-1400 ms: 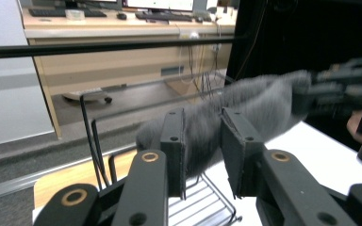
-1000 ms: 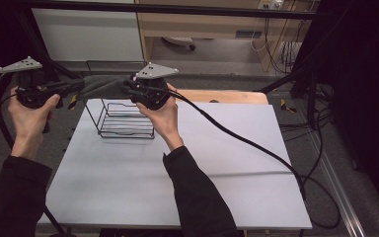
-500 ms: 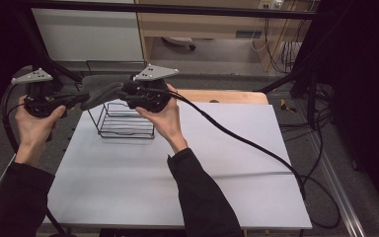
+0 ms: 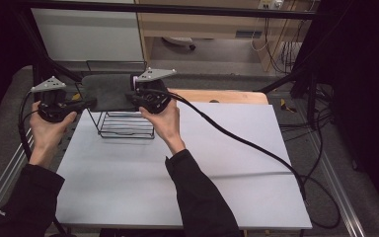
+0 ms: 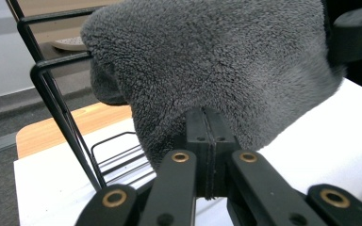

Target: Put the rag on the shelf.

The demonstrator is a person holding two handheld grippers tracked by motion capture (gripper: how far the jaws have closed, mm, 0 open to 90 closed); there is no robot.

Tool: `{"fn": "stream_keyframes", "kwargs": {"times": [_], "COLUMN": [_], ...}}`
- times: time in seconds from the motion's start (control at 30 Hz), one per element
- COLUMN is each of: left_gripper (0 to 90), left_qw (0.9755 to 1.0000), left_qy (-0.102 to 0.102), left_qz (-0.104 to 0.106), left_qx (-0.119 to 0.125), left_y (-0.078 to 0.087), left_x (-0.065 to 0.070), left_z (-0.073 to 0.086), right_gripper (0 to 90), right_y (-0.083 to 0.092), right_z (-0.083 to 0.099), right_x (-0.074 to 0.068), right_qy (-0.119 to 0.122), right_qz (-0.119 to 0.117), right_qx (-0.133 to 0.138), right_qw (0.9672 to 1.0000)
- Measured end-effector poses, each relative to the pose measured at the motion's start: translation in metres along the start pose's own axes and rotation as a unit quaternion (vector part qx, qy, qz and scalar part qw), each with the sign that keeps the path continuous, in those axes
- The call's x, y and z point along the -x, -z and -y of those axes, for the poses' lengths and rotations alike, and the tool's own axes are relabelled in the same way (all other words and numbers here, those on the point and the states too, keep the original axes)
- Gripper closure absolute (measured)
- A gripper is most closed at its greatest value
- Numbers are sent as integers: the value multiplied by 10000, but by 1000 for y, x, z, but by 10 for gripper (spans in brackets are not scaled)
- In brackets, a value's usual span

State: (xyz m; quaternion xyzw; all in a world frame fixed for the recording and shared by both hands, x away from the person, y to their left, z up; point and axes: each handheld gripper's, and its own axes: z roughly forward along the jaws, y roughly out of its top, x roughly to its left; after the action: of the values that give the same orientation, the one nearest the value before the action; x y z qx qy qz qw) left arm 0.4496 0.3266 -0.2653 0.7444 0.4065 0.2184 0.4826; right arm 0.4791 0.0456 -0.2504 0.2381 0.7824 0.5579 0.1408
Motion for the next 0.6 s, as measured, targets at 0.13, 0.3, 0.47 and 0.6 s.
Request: {"fn": "stream_keyframes", "kwargs": {"times": [0.13, 0.3, 0.47, 0.6], "left_gripper": [899, 890, 803, 672], "left_qw": [10000, 9999, 9998, 9999], "left_qy": [30, 41, 46, 77], "left_qz": [-50, -61, -56, -86], "left_qx": [48, 115, 167, 78], "left_y": [-3, -3, 6, 13], "left_x": [-2, -2, 1, 5], "left_z": [4, 7, 10, 16], "right_gripper": [900, 847, 755, 652], "right_y": [-5, -8, 2, 13], "right_z": [8, 14, 11, 9], "right_x": [5, 7, 2, 0], "right_qy": [-57, -66, 30, 78], "right_qz": [78, 78, 9, -9], "right_qx": [-59, 54, 156, 138], "right_qw": [9999, 9999, 9999, 9999]}}
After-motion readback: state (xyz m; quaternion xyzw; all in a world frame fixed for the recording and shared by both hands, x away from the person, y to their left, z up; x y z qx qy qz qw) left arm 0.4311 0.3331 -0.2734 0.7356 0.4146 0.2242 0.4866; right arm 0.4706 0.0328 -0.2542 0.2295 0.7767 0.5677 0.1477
